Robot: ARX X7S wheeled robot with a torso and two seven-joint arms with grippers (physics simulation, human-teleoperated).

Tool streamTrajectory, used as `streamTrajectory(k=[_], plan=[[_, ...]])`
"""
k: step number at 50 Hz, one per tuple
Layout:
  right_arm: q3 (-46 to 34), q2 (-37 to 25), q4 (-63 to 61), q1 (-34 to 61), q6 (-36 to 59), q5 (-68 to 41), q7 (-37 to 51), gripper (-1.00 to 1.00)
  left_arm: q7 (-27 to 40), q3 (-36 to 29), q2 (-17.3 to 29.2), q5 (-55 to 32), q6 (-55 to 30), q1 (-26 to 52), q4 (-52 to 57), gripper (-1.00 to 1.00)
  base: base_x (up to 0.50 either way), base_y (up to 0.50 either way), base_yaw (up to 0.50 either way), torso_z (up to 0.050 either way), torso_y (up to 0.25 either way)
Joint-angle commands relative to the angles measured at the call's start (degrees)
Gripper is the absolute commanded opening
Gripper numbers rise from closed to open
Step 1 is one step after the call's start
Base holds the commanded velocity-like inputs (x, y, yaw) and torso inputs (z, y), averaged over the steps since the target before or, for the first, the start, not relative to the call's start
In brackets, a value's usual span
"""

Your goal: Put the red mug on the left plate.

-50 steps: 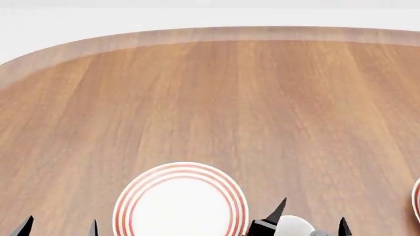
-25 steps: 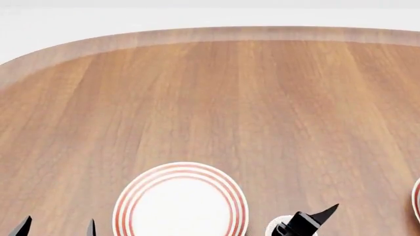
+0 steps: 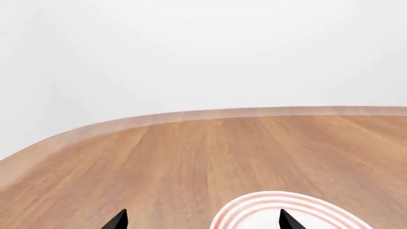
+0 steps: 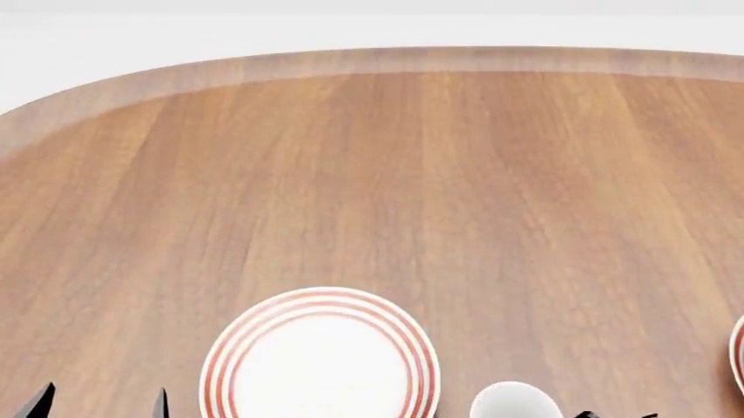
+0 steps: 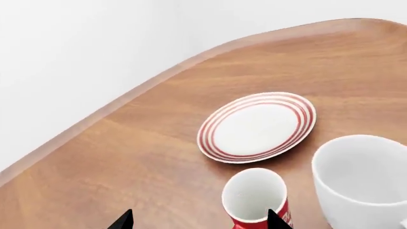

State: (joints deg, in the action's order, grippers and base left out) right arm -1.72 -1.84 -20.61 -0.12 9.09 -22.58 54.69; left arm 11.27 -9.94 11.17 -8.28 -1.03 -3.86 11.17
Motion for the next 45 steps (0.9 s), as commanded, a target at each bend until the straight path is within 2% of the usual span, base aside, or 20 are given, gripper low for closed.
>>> streamTrajectory(k=[1, 45], plan=[[-0.4, -0.1, 3.1, -0.9, -4.7, -2.1, 3.0, 1.0, 0.5, -0.4, 0.4, -0.3, 0.0, 0.1, 0.1, 1.0, 0.0, 0.0, 0.0, 0.0, 0.0], [-1.9, -0.9, 15.5, 9.8, -8.0, -12.2, 9.5, 1.0, 2.1, -1.6, 2.1, -2.0, 0.2, 0.1, 0.7, 1.0, 0.0, 0.0, 0.0, 0.0, 0.0]])
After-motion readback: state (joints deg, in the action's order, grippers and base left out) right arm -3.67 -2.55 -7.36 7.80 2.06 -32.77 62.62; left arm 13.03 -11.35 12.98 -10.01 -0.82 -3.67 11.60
